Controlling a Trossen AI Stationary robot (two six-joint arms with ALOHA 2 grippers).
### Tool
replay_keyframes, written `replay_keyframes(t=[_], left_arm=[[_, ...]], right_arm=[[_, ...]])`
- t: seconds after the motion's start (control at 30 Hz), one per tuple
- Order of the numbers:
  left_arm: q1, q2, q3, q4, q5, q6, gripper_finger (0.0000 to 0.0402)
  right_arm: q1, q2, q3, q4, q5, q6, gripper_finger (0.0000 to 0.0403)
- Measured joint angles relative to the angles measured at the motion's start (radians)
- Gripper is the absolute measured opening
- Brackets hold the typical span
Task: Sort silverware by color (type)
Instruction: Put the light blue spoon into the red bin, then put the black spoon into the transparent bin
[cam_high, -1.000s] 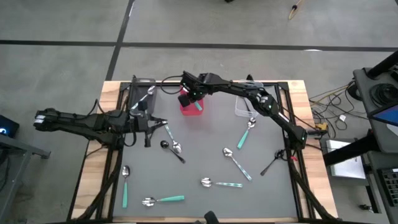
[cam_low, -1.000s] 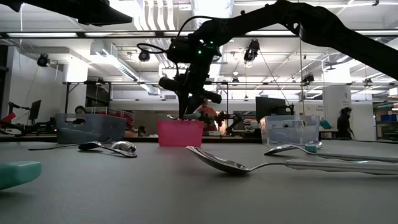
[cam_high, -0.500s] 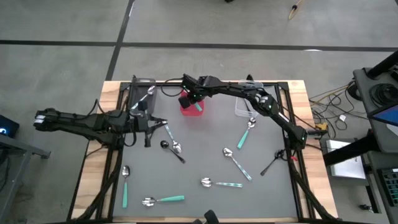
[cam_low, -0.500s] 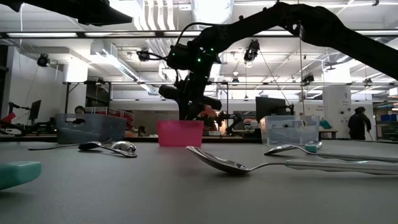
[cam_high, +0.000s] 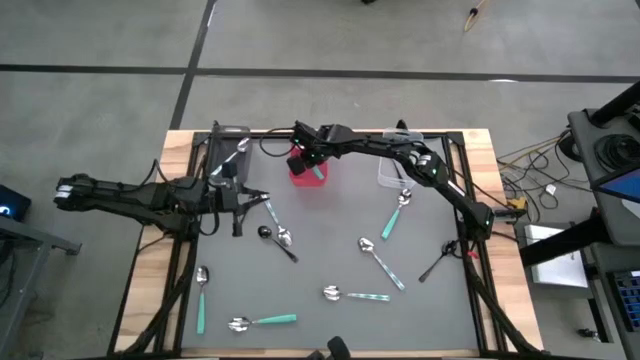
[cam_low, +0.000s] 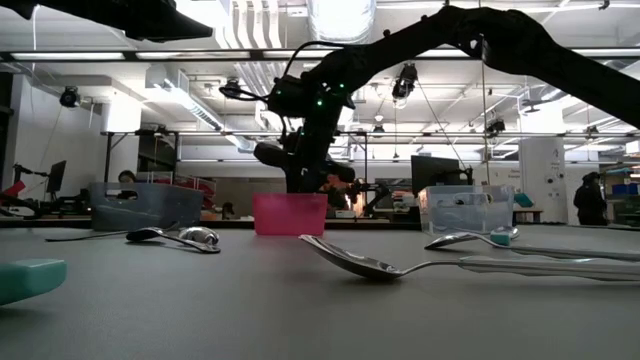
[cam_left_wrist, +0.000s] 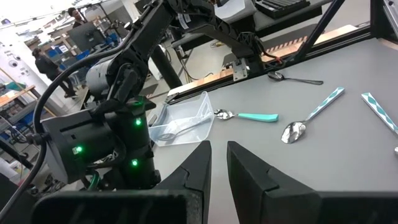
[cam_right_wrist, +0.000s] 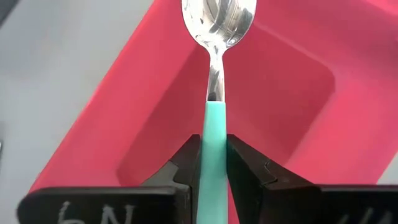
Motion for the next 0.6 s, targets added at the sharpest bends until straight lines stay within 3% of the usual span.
replay_keyframes(t=[0.33, 0.6], left_arm=[[0.0, 0.0, 0.0, 0.0, 0.0, 0.0, 0.0034], [0.0, 0.0, 0.0, 0.0, 0.0, 0.0, 0.0034]], right_arm=[[0.0, 0.0, 0.0, 0.0, 0.015, -0.003, 0.0099], [0.005, -0.031, 0.0, -0.012, 0.009, -0.028, 0.0109]])
